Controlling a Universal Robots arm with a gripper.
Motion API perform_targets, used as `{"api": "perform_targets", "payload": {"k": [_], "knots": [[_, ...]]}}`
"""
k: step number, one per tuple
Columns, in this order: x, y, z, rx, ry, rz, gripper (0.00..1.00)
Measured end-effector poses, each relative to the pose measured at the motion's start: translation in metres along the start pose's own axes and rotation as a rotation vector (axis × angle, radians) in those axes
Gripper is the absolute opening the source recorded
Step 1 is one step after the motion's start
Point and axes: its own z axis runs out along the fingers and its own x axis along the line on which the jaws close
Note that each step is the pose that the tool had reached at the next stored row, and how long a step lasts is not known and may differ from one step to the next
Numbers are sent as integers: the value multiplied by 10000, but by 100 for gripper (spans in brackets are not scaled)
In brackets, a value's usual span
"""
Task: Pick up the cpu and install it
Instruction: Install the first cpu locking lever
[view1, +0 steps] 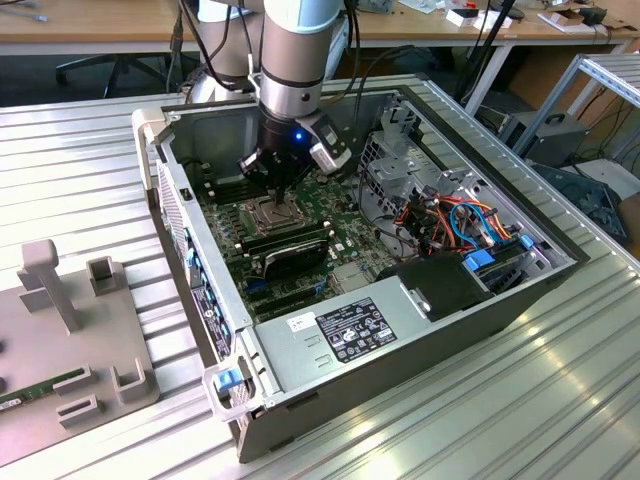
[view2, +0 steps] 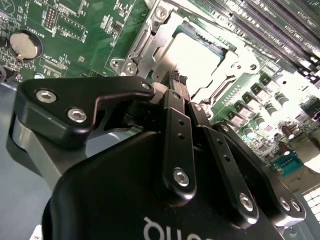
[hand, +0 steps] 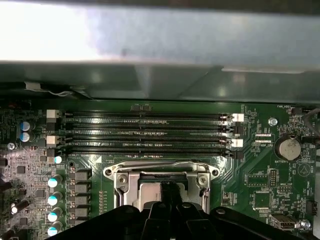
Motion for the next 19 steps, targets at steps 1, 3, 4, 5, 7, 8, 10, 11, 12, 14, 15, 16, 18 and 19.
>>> {"api": "perform_targets", "payload": {"k": [1, 3, 4, 5, 7, 8, 10, 11, 12, 14, 15, 16, 18, 19], "knots": [[1, -11, 0, 0, 0, 0, 11], [4, -39, 0, 0, 0, 0, 11], [4, -49, 0, 0, 0, -1, 11], [4, -51, 0, -1, -1, 0, 11], [4, -52, 0, 0, -1, 0, 11], [4, -52, 0, 0, -1, 0, 11], [5, -53, -4, 8, 2, 0, 11], [4, -52, -18, 10, 1, -1, 11], [3, -52, -33, 8, 0, -1, 11], [1, -52, -75, 7, -1, -1, 11], [1, -51, -89, 7, -1, -1, 11], [0, -51, -90, 10, -2, -1, 11], [0, -51, -90, 23, -1, -2, 11], [1, -52, -91, 26, 0, -2, 11]]}}
